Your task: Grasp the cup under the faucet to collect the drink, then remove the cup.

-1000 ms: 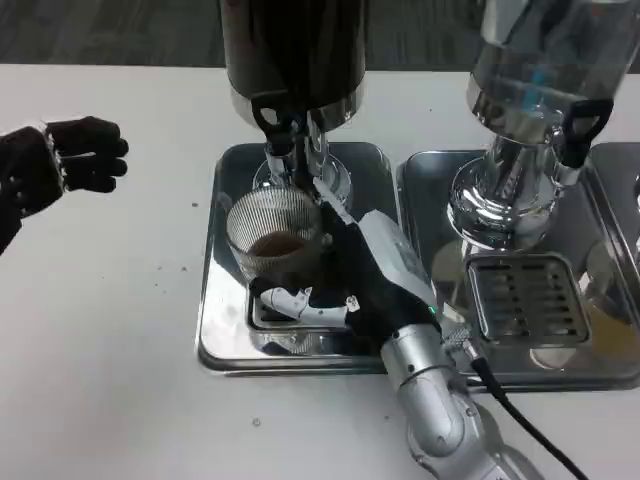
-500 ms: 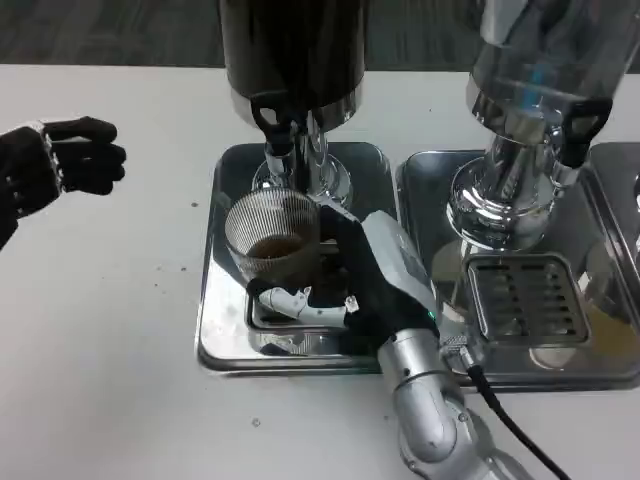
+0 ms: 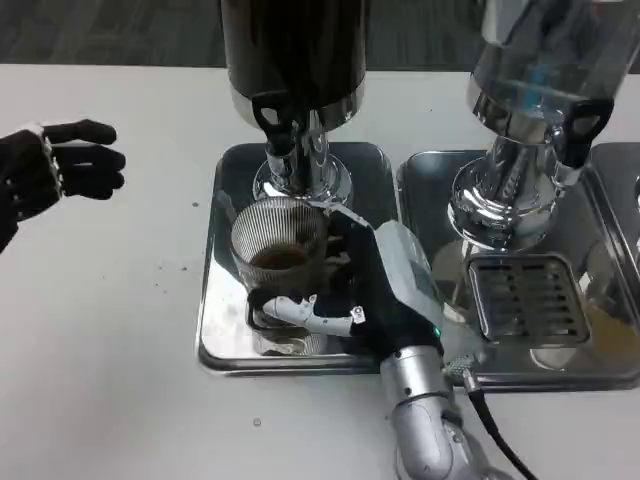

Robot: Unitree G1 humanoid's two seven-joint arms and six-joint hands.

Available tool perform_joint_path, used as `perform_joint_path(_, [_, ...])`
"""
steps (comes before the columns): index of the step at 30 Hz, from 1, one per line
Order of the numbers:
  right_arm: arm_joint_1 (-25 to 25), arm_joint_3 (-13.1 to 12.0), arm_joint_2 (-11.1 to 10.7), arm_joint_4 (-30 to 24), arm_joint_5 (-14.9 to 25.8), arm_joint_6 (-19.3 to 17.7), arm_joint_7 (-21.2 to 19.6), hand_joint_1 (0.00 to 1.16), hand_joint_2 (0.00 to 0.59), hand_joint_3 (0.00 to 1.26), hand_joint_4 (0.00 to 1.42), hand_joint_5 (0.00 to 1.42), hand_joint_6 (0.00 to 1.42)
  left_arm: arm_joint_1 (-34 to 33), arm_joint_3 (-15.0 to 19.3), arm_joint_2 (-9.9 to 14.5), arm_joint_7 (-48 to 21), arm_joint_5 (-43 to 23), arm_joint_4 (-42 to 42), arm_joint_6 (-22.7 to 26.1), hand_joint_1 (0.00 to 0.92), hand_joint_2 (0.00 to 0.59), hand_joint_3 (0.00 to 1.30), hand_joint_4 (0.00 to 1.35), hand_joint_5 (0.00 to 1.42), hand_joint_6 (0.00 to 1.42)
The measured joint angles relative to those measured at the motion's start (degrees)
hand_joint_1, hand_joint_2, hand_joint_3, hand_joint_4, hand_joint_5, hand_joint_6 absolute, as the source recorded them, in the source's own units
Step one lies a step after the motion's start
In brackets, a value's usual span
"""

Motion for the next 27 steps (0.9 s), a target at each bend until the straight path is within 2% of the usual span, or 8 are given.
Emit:
perform_joint_path(16, [0.61,0.27,-0.14,3.14,-0.21,-4.32,-5.84,0.87,0.210,0.58,0.69,0.75,1.02,0.04,-1.24,0.00,0.00,0.18,0.97,0.05,0.000,0.109,0.42,0.46,0.47,0.44])
perform_joint_path(23, [2.39,-0.13,-0.57,1.79,-0.38,-4.92,-6.38,0.86,0.212,0.63,0.73,0.82,1.09,0.01,-2.19,0.00,-0.01,0.22,1.66,0.04,0.000,0.105,0.42,0.46,0.48,0.44])
perform_joint_path(27, [3.79,-0.35,-1.09,-0.33,-0.54,-4.91,-6.37,0.87,0.211,0.66,0.77,0.88,1.18,-0.13,-2.53,0.00,-0.02,0.24,2.50,0.04,0.000,0.107,0.42,0.46,0.48,0.44])
